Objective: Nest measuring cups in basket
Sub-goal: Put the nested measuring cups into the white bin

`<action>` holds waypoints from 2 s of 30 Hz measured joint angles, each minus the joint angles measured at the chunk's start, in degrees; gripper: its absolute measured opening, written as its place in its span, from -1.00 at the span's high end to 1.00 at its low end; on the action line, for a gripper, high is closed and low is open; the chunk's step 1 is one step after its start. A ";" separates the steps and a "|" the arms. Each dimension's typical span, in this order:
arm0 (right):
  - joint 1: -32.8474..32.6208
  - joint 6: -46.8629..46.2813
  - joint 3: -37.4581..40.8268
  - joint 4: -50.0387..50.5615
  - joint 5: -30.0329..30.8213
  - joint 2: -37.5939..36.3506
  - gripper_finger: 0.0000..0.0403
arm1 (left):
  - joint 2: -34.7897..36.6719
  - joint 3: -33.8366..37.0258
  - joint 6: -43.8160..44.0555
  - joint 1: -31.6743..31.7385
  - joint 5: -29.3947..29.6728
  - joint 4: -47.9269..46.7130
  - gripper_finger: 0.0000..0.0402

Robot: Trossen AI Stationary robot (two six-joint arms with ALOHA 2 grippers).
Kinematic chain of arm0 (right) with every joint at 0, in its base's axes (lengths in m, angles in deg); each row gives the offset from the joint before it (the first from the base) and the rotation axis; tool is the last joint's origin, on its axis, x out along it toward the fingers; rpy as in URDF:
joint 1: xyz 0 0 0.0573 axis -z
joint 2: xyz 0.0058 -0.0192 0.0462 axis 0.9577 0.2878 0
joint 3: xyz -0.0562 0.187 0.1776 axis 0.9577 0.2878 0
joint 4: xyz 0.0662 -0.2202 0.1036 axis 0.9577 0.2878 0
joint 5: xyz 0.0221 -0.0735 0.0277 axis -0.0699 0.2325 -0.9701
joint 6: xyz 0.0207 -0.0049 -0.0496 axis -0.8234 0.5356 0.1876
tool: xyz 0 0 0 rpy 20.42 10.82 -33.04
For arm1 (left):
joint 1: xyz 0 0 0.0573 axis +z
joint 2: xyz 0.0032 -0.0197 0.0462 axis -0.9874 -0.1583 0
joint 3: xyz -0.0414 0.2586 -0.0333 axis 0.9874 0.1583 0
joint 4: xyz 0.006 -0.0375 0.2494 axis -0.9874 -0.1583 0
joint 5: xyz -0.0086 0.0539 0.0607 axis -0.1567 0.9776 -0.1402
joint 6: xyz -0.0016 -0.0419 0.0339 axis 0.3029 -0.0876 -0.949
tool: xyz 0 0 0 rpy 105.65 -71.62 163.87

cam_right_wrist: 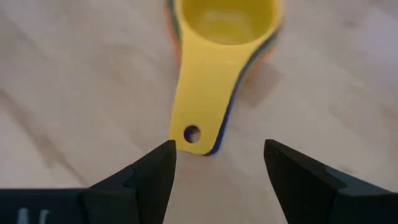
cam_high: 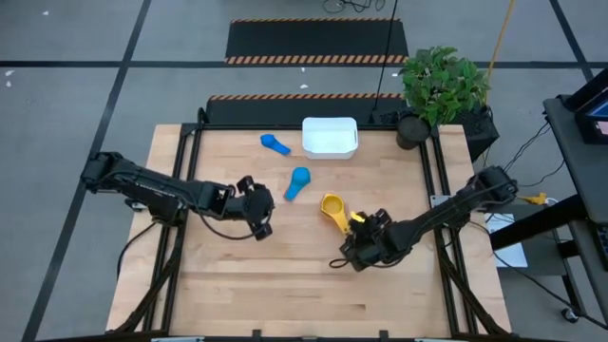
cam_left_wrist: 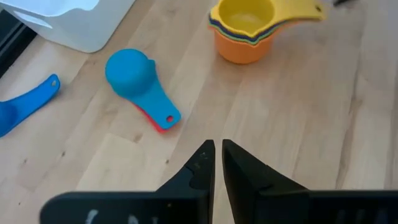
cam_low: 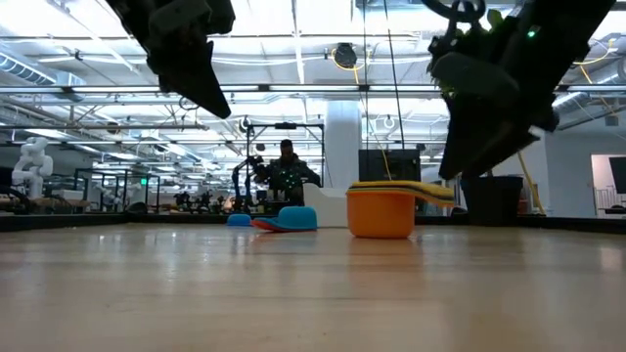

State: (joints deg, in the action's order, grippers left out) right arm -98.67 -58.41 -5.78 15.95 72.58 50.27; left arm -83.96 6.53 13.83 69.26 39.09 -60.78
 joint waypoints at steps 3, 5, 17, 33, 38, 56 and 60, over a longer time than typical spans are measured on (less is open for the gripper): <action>0.10 -1.75 0.00 5.77 -0.06 -2.70 -0.18 | 0.00 0.00 0.47 -0.54 0.00 0.00 0.82; 0.08 -3.29 0.00 8.16 -0.09 -4.11 -0.18 | 0.00 0.00 0.65 -0.93 -0.02 0.00 0.82; -0.62 0.93 0.02 -3.38 1.23 -2.07 -0.18 | 0.00 -0.04 1.47 -1.62 0.02 0.46 0.82; 4.07 11.57 0.02 -8.44 -5.05 0.50 -0.33 | 0.00 -0.04 1.65 -1.58 0.04 0.46 0.82; 5.79 11.09 0.03 -6.89 -4.89 0.50 -0.57 | 0.00 -0.04 1.64 -1.58 0.04 0.46 0.82; 9.22 15.62 0.07 -8.89 -6.38 3.54 -0.56 | 0.00 -0.04 1.48 -1.69 0.07 0.38 0.82; 9.22 19.88 0.07 -10.44 -6.38 3.56 -0.55 | 0.00 -0.04 1.45 -1.69 0.04 0.39 0.82</action>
State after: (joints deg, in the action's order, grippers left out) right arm -89.46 -38.54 -5.72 5.52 66.20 53.83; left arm -83.96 6.49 15.28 67.57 39.14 -60.39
